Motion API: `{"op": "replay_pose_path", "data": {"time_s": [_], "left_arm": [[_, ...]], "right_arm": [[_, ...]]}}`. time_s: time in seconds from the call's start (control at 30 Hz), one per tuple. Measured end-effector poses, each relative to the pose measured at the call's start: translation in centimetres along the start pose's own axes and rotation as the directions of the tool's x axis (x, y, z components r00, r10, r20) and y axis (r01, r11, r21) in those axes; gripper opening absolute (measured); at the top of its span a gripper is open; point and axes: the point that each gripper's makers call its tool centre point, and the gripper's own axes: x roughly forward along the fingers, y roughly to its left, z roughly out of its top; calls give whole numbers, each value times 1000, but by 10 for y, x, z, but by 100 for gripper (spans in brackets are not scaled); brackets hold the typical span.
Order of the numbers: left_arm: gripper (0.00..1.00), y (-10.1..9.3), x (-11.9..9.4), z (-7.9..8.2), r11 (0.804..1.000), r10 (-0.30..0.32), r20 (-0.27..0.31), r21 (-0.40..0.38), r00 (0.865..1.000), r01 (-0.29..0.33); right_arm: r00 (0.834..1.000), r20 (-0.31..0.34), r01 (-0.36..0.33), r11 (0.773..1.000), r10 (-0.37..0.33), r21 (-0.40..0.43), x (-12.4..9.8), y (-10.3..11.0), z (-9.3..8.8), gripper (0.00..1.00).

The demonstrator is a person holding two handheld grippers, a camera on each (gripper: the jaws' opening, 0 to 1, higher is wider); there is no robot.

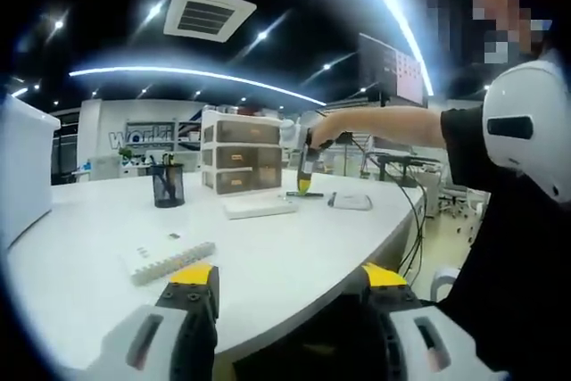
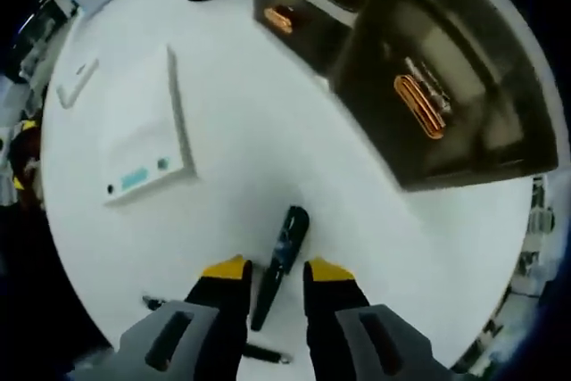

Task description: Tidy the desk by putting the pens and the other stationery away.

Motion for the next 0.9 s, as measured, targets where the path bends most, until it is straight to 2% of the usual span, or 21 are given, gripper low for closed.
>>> {"op": "replay_pose_path", "data": {"time_s": [0.2, 0.33, 0.8, 0.9], "left_arm": [[63, 1, 1, 0, 1000, 0, -2, -4, 1000, 0], [63, -1, 3, 0, 1000, -5, -4, -3, 1000, 5], [63, -7, 3, 6, 1000, -11, 7, 2, 1000, 11], [63, -7, 1, 9, 1000, -8, 11, 3, 1000, 8]], "right_arm": [[1000, -4, -9, 1000, 9, -5, 2, 1, 1, 16], [999, -4, -53, 999, 53, 4, 2, 7, 0, 10], [1000, -10, -30, 998, 30, -51, 1, 10, -2, 8], [1000, 22, -15, 999, 16, -52, -5, 9, 0, 8]]}}
